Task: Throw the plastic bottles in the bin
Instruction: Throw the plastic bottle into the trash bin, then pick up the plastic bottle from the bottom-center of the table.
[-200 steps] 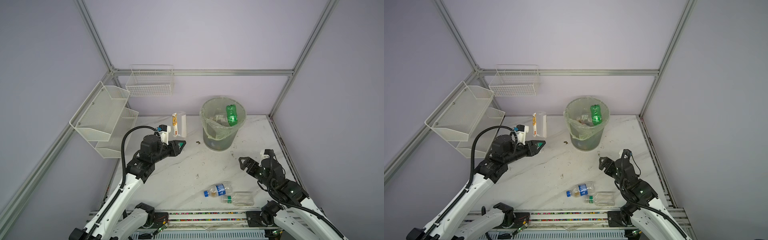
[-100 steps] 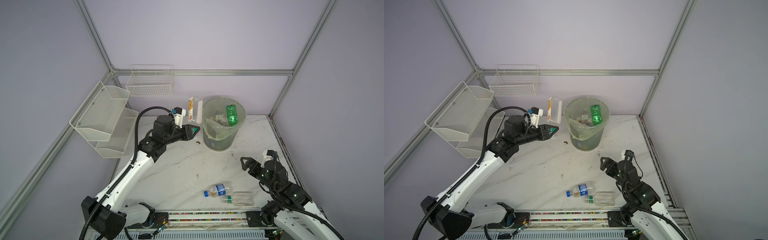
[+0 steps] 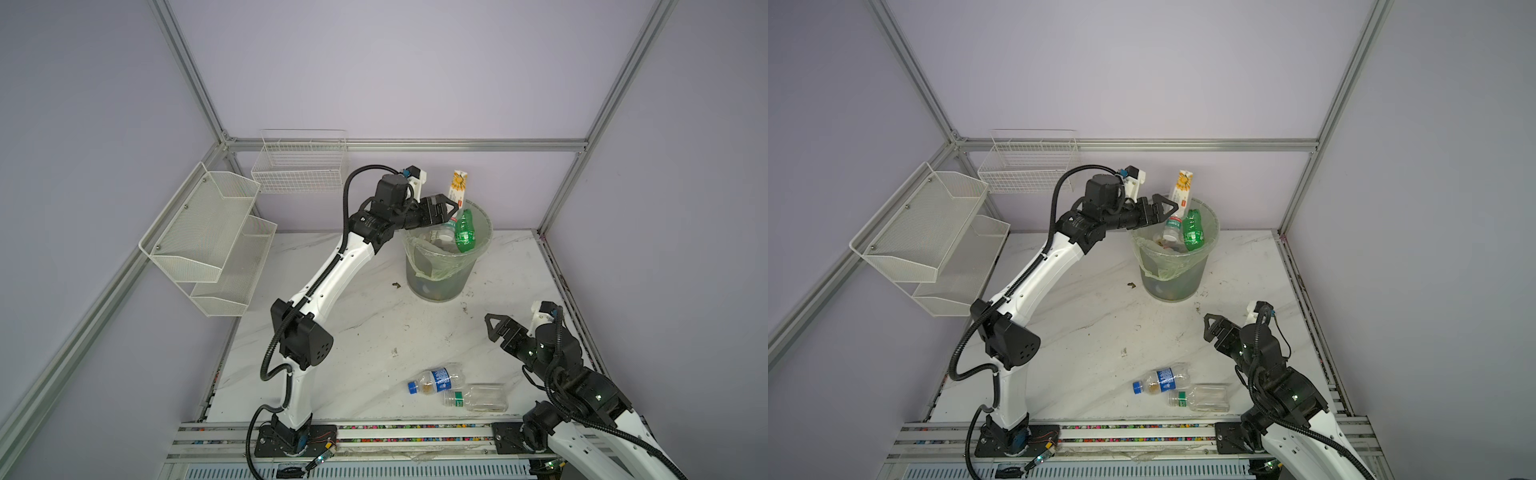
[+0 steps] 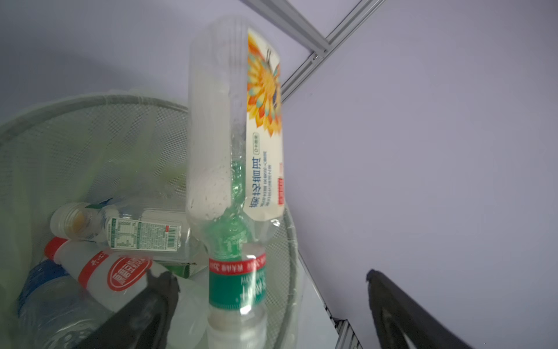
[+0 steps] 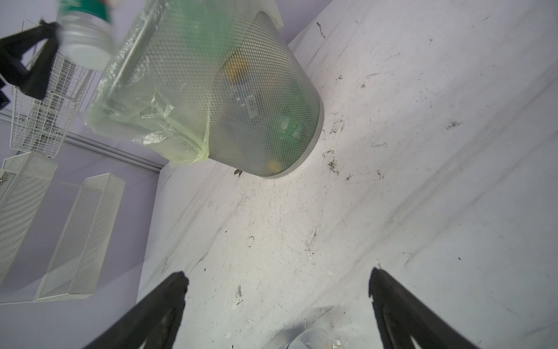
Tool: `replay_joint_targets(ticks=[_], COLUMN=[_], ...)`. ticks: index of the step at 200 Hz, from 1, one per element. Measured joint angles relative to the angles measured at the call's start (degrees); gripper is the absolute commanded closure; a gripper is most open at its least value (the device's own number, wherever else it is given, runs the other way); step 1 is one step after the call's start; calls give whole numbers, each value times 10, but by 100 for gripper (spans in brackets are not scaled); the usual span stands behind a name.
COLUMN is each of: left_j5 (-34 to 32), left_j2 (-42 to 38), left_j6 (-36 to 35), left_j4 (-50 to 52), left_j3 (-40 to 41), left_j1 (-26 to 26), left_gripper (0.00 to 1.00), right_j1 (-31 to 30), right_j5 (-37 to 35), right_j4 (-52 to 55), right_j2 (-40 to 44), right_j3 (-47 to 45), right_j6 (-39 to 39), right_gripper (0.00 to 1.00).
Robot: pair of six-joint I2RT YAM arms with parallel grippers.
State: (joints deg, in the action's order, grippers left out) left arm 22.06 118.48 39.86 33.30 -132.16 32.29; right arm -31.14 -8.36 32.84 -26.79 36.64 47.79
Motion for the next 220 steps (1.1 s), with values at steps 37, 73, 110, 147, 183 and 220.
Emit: replay_joint_targets(ticks=[37, 73, 110, 147, 183, 220], left_j5=[-39, -86, -111, -118, -113, -92], left_j2=[-53, -229, -359, -420, -465, -486], left_j6=[-8, -28, -50, -76, -90, -97], left_j4=[41, 21, -6, 1, 14, 20], left_j3=[46, 163, 234, 328, 469, 562], left_j1=[-1, -9, -28, -70, -148, -204], left_gripper=[0, 0, 0, 0, 0, 0], right_j1=[0, 0, 0, 0, 0, 0], right_j5=[-7, -9, -9, -8, -9, -5], right_j4=[8, 13, 14, 13, 23, 32], right_j2=[15, 9, -5, -11, -40, -71], right_j3=[4, 4, 5, 5, 18, 29], right_j6=[2, 2, 2, 2, 2, -1], right_gripper=[3, 3, 3, 3, 3, 3])
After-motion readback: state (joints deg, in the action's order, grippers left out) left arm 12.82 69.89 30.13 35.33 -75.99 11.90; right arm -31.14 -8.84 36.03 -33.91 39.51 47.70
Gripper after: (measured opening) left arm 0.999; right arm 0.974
